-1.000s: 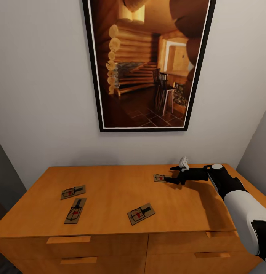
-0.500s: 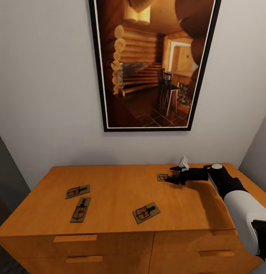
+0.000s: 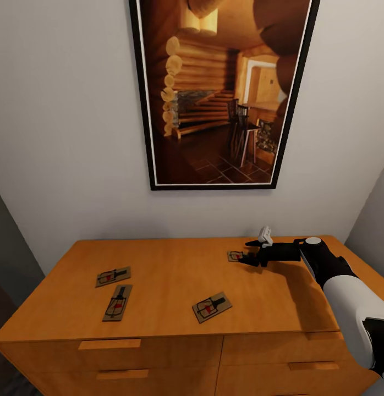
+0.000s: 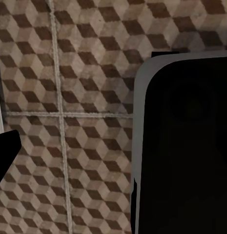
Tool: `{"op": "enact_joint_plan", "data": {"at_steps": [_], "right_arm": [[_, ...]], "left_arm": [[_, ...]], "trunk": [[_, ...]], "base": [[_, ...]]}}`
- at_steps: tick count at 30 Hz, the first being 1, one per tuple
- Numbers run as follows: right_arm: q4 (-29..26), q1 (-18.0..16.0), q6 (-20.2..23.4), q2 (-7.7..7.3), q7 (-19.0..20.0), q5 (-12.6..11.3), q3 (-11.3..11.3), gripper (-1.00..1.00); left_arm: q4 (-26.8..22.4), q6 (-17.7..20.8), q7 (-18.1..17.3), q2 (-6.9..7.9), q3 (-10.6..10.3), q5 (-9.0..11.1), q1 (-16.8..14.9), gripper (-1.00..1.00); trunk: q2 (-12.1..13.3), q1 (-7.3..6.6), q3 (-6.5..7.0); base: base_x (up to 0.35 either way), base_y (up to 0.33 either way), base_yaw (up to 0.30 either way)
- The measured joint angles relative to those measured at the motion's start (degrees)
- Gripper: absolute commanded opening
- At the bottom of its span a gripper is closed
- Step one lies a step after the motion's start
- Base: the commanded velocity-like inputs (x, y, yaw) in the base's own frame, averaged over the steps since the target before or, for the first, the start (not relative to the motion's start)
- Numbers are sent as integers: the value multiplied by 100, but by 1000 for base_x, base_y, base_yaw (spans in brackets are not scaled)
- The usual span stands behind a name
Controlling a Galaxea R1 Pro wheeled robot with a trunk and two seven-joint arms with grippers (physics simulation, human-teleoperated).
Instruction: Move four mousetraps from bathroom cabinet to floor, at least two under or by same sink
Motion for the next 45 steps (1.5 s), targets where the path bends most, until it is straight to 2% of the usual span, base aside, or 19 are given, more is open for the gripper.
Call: {"op": "enact_joint_plan", "data": {"at_steps": [23,45], "right_arm": [[-1,0,0,0,0,0,0,100],[0,0,0,0,-2,2,0,100]], "left_arm": [[0,0,-1,-9,0,0,2,100],[0,0,-1,-9,0,0,2,100]], "trunk": [[0,0,-2],[0,0,-85]], "base": [[0,0,0],[0,0,0]]}}
